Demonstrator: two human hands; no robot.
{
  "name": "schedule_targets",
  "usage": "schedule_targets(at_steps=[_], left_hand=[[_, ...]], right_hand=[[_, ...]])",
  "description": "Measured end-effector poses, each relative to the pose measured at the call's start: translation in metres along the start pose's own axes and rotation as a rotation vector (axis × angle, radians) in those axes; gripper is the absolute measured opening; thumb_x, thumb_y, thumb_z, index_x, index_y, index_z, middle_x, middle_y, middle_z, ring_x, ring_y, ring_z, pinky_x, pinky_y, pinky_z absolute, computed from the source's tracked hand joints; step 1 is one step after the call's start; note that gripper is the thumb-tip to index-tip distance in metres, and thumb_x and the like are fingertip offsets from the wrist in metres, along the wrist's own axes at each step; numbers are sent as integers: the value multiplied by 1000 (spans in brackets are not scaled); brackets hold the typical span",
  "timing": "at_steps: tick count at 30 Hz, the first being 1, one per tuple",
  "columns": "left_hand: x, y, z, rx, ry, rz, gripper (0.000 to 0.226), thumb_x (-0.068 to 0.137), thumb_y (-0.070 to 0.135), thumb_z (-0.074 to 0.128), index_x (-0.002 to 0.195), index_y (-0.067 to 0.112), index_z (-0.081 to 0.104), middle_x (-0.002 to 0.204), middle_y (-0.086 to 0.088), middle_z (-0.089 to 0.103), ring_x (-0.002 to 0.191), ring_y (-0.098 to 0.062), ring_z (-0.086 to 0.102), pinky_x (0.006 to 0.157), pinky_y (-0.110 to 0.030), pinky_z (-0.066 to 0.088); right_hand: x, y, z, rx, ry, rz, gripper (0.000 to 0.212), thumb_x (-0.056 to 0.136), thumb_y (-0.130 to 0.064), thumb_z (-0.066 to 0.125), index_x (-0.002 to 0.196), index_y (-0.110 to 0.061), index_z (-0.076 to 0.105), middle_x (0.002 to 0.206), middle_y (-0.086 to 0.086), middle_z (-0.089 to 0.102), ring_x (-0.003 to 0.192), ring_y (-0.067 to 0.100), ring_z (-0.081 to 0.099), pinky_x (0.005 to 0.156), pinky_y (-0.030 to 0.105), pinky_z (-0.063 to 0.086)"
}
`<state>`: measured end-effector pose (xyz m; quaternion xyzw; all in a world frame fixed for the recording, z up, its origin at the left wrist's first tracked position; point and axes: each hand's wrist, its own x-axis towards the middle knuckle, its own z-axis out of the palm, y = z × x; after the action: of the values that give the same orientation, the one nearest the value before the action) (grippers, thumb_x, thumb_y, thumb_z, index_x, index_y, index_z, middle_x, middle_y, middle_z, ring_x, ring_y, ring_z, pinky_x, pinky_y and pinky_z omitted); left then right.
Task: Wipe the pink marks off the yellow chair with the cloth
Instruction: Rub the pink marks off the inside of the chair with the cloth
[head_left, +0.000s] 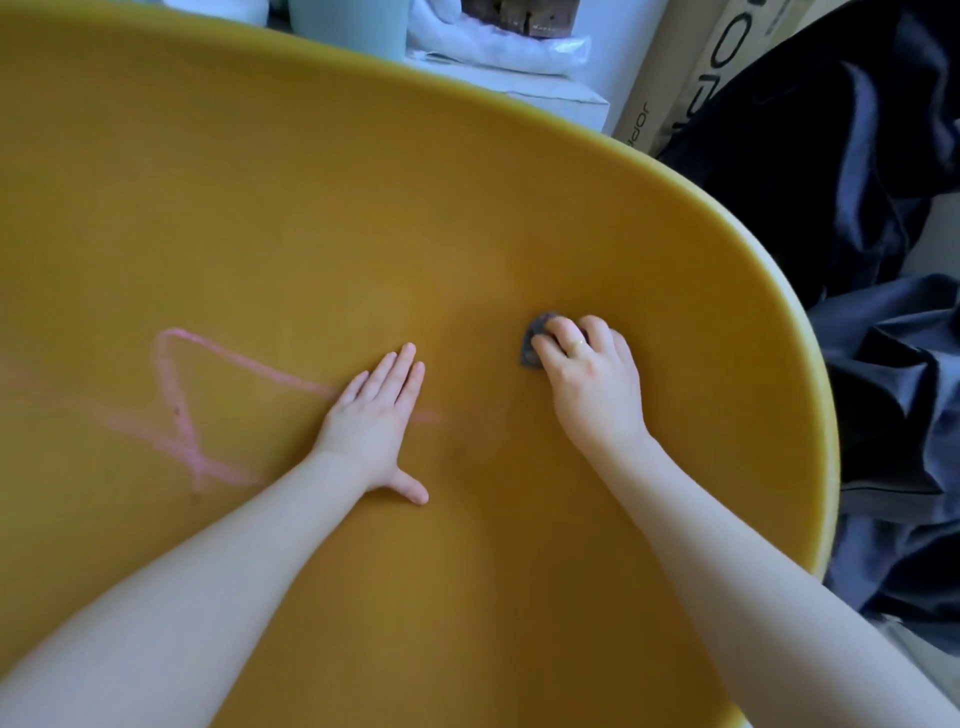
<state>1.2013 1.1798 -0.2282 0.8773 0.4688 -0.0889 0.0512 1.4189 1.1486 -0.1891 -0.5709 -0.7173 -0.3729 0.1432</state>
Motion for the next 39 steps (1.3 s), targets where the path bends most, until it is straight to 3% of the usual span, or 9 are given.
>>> schedule_targets(at_steps=[5,10,16,20,23,27,30,34,39], left_hand=[[5,-14,-17,167,39,31,133,63,64,71,147,10,-17,152,-12,-28,145,-23,-14,116,-34,-6],[17,-22,-20,294,37,-87,146,53,71,70,144,3,-22,149,-21,-31,142,-30,-20,115,-37,-7],[14,-25,-17,257,36,-83,144,55,68,72,145,5,-20,150,-18,-30,143,-28,-17,117,-35,-2],[12,-23,-17,258,43,-85,142,57,68,70,145,5,-20,150,-18,-29,144,-27,-17,117,-36,-2],[11,-20,-16,254,35,-101,139,59,66,71,145,5,-20,150,-18,-29,144,-27,-16,117,-35,-2],[11,-23,-15,246,41,-88,138,61,68,68,145,6,-23,150,-17,-31,144,-26,-17,117,-35,-3],[12,-26,-13,230,43,-77,138,61,70,67,144,7,-23,150,-16,-32,143,-25,-19,116,-35,-3],[11,-27,-12,209,48,-63,137,60,68,68,146,8,-21,151,-14,-31,143,-24,-18,117,-34,-3],[9,-27,-15,199,48,-58,136,61,67,68,146,8,-20,151,-15,-30,144,-25,-17,117,-34,-2]], right_hand=[[38,10,-5,-78,92,-64,47,98,-8,23,74,-10,63,86,7,66,70,27,58,62,33,43],[94,12,9,-39,209,250,23,87,-15,44,79,-10,65,90,7,65,75,28,57,67,33,36],[-5,-77,24,332,-103,136,25,76,-15,42,73,-16,66,86,3,65,63,26,52,55,28,37],[-30,-104,12,374,-221,44,25,72,-11,42,68,-19,66,76,1,62,57,23,49,49,25,34],[-7,-64,9,208,-166,-68,28,78,-19,40,69,-17,66,75,3,61,63,25,53,52,28,36],[36,-14,9,29,16,147,31,81,-12,36,77,-11,67,90,9,65,68,28,55,59,31,38],[32,-29,20,86,68,293,27,79,-5,40,83,-9,66,96,9,65,71,30,54,62,32,41],[-7,-82,29,323,-129,178,15,69,-8,57,76,-17,67,89,3,66,66,27,53,57,30,38],[-26,-102,18,329,-241,-67,29,76,-15,40,75,-20,68,77,0,62,60,22,51,53,26,37]])
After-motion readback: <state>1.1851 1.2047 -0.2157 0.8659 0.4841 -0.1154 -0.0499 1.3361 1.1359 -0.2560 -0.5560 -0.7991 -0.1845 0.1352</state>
